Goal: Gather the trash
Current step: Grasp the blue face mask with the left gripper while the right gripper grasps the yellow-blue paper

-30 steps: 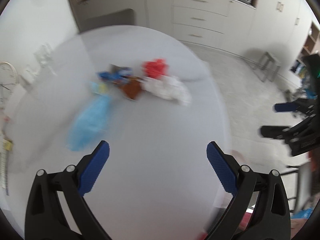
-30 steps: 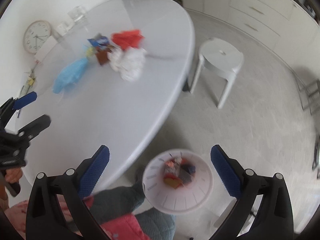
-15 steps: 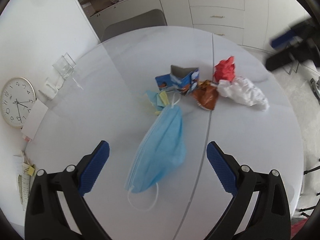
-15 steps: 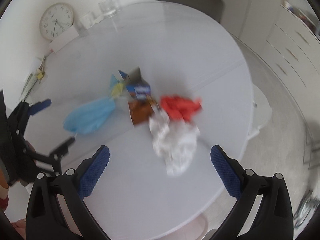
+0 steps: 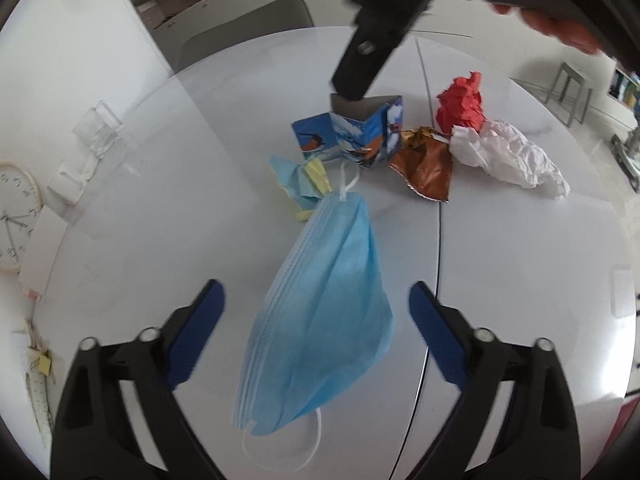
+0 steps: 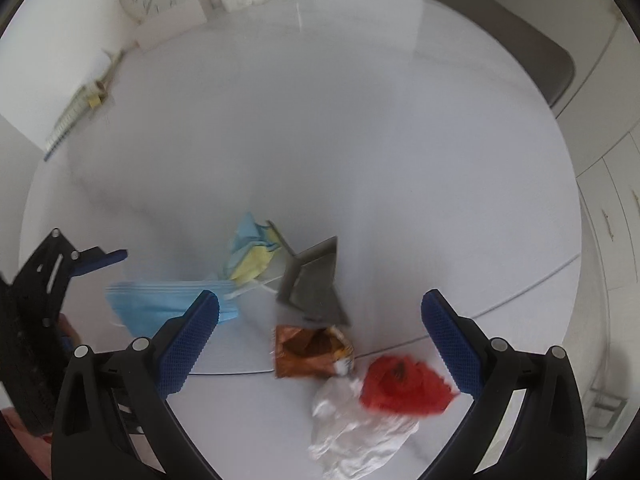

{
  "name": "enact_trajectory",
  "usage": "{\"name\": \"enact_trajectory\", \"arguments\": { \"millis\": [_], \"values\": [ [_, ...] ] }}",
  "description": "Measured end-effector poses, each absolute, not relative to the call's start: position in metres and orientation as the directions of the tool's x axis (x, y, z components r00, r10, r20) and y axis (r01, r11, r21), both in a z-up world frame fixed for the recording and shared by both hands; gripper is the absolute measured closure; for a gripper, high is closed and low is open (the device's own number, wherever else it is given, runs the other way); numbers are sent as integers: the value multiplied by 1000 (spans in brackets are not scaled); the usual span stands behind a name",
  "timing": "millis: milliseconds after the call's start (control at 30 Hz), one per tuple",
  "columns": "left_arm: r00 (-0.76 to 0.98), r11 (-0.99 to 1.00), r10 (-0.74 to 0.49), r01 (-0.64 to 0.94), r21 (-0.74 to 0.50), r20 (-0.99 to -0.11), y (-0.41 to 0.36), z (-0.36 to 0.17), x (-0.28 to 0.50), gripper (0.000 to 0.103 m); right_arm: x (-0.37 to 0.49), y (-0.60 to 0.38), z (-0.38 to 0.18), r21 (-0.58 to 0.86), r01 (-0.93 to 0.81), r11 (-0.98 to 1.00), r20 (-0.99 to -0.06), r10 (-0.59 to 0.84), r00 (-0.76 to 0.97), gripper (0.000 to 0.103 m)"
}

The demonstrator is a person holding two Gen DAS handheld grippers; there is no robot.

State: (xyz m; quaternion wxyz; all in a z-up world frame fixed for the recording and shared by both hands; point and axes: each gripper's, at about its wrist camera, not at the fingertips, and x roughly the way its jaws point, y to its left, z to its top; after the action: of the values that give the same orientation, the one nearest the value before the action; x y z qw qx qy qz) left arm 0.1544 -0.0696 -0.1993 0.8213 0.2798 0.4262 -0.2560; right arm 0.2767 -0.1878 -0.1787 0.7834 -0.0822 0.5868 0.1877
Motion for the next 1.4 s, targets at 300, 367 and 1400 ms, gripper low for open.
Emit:
{"name": "enact_trajectory", "arguments": {
  "millis": [300, 367, 1400],
  "values": [
    [428, 656, -215, 729, 194, -878, -71, -215, 157, 62, 275, -176, -201, 102, -547, 831, -966, 215, 146, 3],
    [417, 658, -220, 731, 181, -882, -69, -217, 156, 73, 278, -171, -205, 100, -569, 816, -965, 219, 145, 3],
    [425, 746, -260, 658, 99, -867, -55, -218, 157, 77, 289, -125, -221, 228, -308, 923, -959, 268, 92, 35]
  ]
}}
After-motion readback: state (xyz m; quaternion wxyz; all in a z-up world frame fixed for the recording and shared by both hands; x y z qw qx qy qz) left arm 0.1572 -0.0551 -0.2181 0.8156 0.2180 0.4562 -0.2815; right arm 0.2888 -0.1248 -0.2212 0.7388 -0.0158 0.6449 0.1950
